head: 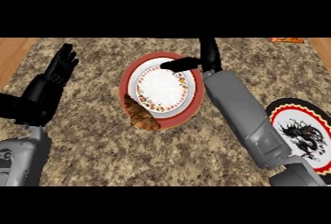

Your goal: Pick the croissant from the plate and place it in the plate

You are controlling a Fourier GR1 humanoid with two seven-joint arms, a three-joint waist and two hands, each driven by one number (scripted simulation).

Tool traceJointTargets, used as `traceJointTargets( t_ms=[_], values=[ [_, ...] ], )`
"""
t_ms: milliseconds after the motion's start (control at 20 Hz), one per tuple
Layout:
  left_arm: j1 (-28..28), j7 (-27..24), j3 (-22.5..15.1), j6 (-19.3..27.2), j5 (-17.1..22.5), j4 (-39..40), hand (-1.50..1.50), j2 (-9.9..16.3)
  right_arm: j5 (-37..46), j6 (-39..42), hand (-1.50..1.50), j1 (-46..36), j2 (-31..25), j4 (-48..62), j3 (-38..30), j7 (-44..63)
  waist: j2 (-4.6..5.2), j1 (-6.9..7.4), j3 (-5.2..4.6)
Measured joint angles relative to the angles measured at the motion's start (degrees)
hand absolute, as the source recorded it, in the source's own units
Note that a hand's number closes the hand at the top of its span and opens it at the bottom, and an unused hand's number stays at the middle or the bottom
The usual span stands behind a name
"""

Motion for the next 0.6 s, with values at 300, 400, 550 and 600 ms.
traceJointTargets(
  t_ms=[300,400,550,600],
  values=[
    [1.2,1.3,1.1,-0.1,0.2,-2.4,0.00,0.5,-1.8,8.1,-1.50,4.9,-6.5,-2.4,-3.2,-4.4,-0.34,-0.95,0.00],
    [2.0,0.2,1.5,-0.6,0.2,-1.9,0.00,0.5,-1.9,11.0,-1.50,6.9,-8.8,-3.2,-3.7,-5.8,-0.38,-1.16,-0.01],
    [2.7,-0.1,2.2,-1.2,0.5,-2.2,0.00,0.9,-2.1,15.2,-1.50,9.4,-12.7,-4.4,-4.6,-6.8,-0.42,-1.33,0.00],
    [2.4,0.2,2.4,-1.3,0.5,-2.1,0.00,1.0,-2.1,16.2,-1.50,11.1,-13.4,-5.8,-4.6,-7.1,-0.48,-1.50,-0.02]
  ],
)
